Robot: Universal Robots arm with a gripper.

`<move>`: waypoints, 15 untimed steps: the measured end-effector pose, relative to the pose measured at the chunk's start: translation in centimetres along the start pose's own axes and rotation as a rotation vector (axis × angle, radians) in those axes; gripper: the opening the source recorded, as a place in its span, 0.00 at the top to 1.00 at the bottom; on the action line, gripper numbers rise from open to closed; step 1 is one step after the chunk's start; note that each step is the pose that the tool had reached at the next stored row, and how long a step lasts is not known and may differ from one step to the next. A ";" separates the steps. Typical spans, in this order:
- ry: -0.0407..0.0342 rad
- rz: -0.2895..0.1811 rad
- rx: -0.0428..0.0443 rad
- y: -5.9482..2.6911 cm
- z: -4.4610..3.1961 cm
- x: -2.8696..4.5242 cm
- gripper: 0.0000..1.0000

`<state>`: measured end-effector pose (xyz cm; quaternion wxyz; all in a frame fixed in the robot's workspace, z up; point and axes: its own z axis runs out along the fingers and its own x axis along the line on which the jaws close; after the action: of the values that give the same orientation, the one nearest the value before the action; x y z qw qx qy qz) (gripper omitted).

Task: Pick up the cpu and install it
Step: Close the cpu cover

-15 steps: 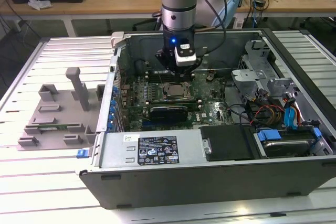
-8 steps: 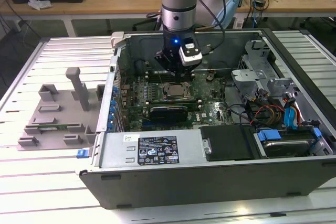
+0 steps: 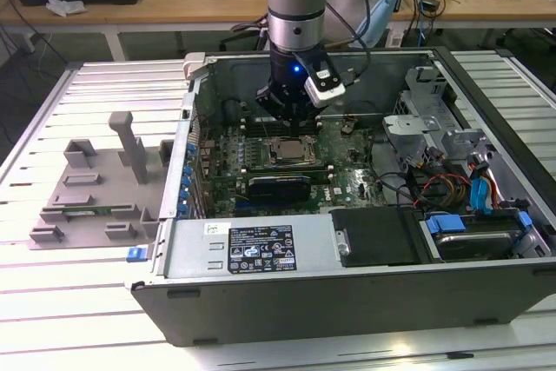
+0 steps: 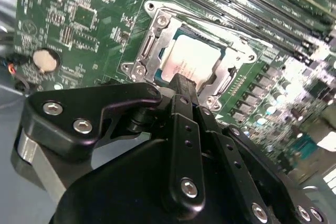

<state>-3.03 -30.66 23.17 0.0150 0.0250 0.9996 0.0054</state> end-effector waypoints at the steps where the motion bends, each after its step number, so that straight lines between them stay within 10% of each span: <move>1: 0.0001 -0.017 -0.0006 0.00 0.01 0.00 0.89; 15: 0.0014 -0.074 -0.0021 -1.31 0.62 0.67 0.89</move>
<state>-3.75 -31.93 22.51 0.0145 -0.0119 0.9998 0.0059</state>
